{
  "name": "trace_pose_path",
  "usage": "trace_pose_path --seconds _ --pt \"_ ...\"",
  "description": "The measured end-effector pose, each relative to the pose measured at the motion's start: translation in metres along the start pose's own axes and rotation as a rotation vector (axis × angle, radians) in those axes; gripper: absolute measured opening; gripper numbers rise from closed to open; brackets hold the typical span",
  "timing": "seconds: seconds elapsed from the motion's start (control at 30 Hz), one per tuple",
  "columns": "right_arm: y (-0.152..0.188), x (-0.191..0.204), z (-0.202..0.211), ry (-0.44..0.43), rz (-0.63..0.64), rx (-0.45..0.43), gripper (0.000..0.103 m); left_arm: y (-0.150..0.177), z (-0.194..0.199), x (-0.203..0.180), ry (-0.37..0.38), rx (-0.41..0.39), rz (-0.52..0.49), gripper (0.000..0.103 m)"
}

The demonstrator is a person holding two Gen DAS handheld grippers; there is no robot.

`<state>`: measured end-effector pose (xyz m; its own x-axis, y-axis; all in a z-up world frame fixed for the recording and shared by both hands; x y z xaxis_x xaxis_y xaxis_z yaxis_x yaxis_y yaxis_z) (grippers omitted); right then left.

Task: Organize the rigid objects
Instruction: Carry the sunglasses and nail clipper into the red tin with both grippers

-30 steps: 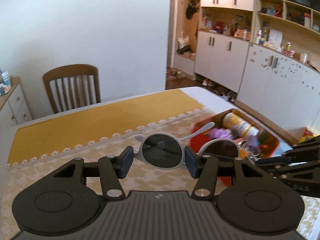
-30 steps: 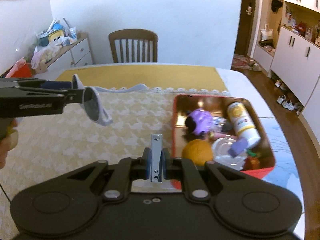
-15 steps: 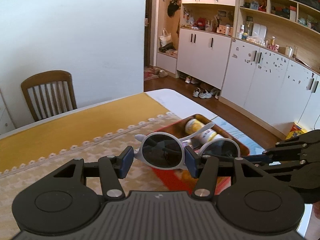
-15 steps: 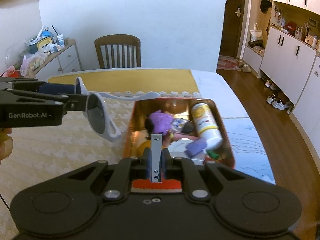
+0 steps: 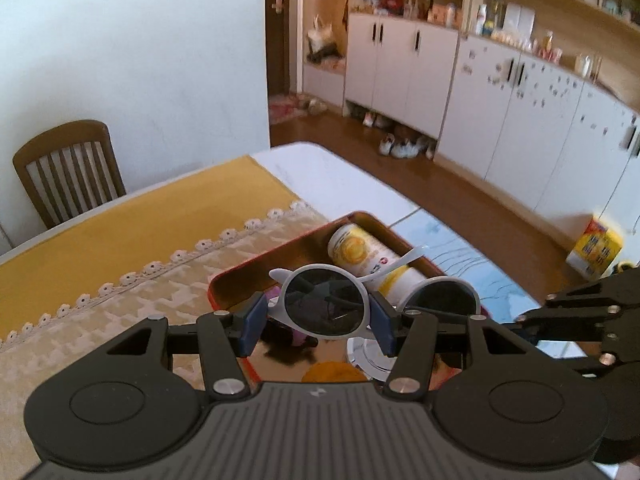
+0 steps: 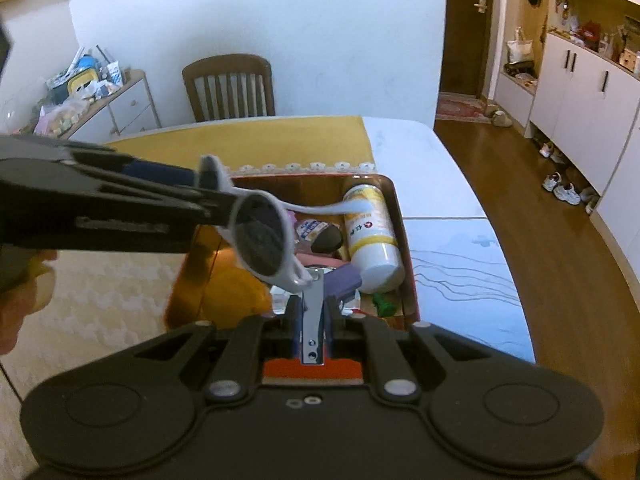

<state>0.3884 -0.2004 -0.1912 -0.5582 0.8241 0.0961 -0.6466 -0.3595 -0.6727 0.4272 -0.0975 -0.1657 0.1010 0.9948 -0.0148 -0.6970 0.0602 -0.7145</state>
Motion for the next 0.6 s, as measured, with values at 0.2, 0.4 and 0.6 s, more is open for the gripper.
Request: trace_pose_path --seconds 0.2,0.4,0.6 --pt "0.003 -0.007 -0.014 -0.037 0.010 0.030 0.010 -0.002 -0.033 -0.006 -0.012 0.066 -0.006 0.054" --pt "0.003 -0.009 -0.022 -0.059 0.019 0.045 0.010 -0.009 -0.059 -0.004 -0.051 0.097 -0.008 0.054" --pt "0.004 -0.010 -0.032 -0.071 0.028 0.057 0.010 -0.012 -0.076 -0.007 -0.053 0.110 -0.017 0.054"
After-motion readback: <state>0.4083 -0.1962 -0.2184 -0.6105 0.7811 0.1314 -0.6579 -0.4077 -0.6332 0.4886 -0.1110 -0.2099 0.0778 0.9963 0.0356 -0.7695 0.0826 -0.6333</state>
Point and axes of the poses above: each gripper's, at about its wrist camera, not at the fingertips, and z roughly against the way its jaws point, x to its left, y to its underside, the point moved 10 cm from there along -z, roughly the way its jaws point
